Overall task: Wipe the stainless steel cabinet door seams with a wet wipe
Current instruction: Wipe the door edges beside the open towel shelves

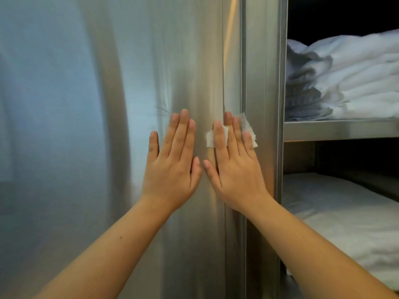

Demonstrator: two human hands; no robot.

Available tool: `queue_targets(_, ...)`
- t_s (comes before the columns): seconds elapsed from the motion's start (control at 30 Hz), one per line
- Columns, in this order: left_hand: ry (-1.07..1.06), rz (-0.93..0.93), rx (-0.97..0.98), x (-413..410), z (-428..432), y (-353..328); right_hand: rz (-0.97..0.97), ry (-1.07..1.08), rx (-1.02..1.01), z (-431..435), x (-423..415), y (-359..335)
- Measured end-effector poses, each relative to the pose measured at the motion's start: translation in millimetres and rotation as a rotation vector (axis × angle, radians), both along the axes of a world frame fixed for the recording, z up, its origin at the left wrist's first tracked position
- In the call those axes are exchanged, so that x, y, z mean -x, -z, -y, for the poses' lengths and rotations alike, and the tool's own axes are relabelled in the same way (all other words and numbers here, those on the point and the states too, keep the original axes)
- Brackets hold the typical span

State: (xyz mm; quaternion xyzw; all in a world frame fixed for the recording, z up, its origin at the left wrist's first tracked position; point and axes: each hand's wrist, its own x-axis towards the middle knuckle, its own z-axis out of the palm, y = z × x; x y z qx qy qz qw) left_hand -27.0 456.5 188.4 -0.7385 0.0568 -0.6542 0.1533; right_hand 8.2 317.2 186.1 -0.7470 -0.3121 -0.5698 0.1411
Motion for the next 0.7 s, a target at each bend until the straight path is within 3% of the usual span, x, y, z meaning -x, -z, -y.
queue_targets(0.27, 0.0, -0.022, 0.005, -0.4, -0.4, 2.0, 0.019, 0.016, -0.001, -1.2, -5.6, -41.1)
queue_targets(0.7, 0.002, -0.049, -0.002, 3.4, -0.6, 18.6, 0.031, 0.018, -0.045, -4.8, -0.6, 40.9)
